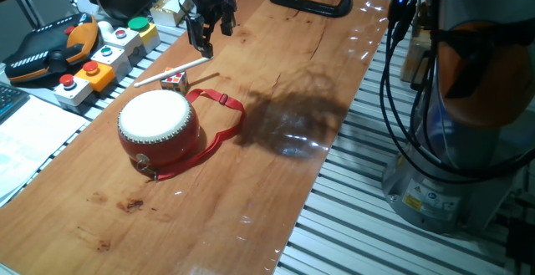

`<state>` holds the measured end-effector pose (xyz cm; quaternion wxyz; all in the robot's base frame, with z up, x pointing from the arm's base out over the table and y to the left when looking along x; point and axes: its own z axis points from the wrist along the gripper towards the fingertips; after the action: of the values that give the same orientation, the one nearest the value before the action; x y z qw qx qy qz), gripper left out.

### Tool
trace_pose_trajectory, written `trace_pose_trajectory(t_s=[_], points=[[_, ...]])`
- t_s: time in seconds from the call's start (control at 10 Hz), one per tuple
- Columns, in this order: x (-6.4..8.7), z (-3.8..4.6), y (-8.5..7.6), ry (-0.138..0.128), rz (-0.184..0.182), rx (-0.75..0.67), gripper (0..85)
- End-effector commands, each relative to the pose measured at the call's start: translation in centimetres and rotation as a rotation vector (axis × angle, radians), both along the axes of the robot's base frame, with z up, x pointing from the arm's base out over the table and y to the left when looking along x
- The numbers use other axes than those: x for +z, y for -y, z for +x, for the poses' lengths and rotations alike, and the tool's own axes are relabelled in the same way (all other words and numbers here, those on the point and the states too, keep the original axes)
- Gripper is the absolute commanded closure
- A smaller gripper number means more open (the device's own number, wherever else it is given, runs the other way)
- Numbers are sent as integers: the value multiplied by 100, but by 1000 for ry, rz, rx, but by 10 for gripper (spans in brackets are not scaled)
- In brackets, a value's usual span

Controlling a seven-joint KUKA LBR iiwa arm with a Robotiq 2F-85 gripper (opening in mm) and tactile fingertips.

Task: Play the drum

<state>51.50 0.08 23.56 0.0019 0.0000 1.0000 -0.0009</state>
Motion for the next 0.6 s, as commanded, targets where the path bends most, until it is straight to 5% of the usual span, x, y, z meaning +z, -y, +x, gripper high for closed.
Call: trace_pose_trajectory(t_s=[0.0,0.5], points=[[4,0,5,2,-25,-73,843],[-3,10,27,-4,-18,-72,843]])
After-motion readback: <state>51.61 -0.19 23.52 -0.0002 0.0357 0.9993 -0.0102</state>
